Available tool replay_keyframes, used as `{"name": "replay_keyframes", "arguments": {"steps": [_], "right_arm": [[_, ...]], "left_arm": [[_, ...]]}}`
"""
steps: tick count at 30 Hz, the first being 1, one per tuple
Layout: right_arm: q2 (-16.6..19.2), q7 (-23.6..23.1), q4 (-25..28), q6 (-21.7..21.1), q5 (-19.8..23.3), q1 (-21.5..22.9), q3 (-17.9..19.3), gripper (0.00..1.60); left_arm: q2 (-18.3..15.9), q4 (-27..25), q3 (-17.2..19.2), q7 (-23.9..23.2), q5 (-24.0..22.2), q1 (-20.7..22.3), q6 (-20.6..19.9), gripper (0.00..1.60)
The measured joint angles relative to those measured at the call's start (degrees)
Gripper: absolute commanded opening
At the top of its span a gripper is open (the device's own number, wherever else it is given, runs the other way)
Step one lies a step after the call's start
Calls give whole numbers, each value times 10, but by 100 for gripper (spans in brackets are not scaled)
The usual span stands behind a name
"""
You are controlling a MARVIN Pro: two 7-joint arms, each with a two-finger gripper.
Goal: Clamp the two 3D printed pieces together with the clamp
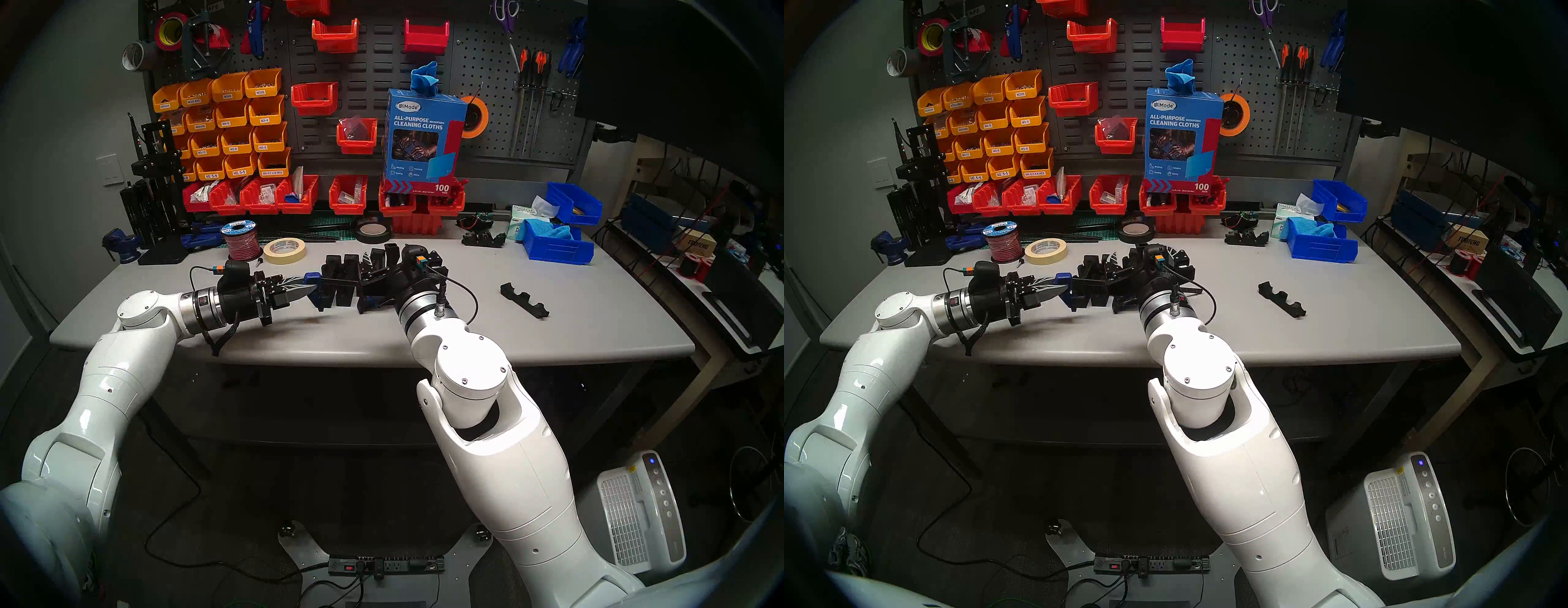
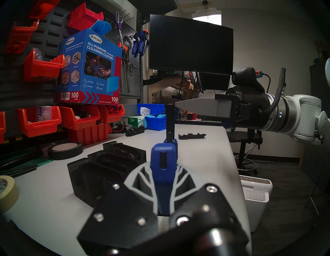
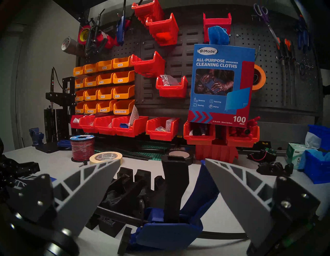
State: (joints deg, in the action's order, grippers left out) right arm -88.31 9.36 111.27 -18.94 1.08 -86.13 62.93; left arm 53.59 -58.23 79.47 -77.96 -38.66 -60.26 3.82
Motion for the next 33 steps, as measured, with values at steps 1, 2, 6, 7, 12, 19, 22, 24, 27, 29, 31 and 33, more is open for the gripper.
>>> {"name": "replay_keyframes", "arguments": {"steps": [1, 2, 6, 7, 12, 19, 22, 24, 27, 29, 31, 33], "right_arm": [[0, 2, -2, 3, 0, -1, -2, 160], [0, 3, -3, 4, 0, -1, -3, 160], [-1, 12, -13, 11, -1, -4, -8, 160], [-1, 13, -14, 12, -1, -4, -9, 160], [-1, 23, -22, 19, -3, -5, -13, 160], [-1, 38, -27, 23, -4, -6, -19, 160], [1, 49, -27, 23, -3, -8, -26, 160], [4, 57, -27, 23, 0, -10, -32, 160], [10, 70, -27, 24, 10, -14, -41, 160], [17, 81, -27, 25, 18, -17, -50, 160], [22, 92, -27, 26, 26, -19, -58, 160], [25, 97, -27, 28, 29, -20, -63, 160]], "left_arm": [[0, 0, 0, 0, 0, 0, 0, 0], [0, 0, 0, 0, 0, 0, 0, 0], [0, 0, 0, 0, 0, 0, 0, 0], [0, 0, 0, 0, 0, 0, 0, 0], [0, 0, 0, 0, 0, 0, 0, 0], [0, 0, 1, 0, 1, 0, 0, 0], [0, 0, 1, 0, 1, 0, 0, 0], [1, 0, 1, 0, 1, 0, 0, 0], [1, 0, 1, 0, 1, 0, 0, 0], [1, 0, 1, 0, 1, 0, 0, 0], [1, 0, 1, 0, 1, 0, -1, 0], [1, 0, 1, 0, 1, 0, -1, 0]]}}
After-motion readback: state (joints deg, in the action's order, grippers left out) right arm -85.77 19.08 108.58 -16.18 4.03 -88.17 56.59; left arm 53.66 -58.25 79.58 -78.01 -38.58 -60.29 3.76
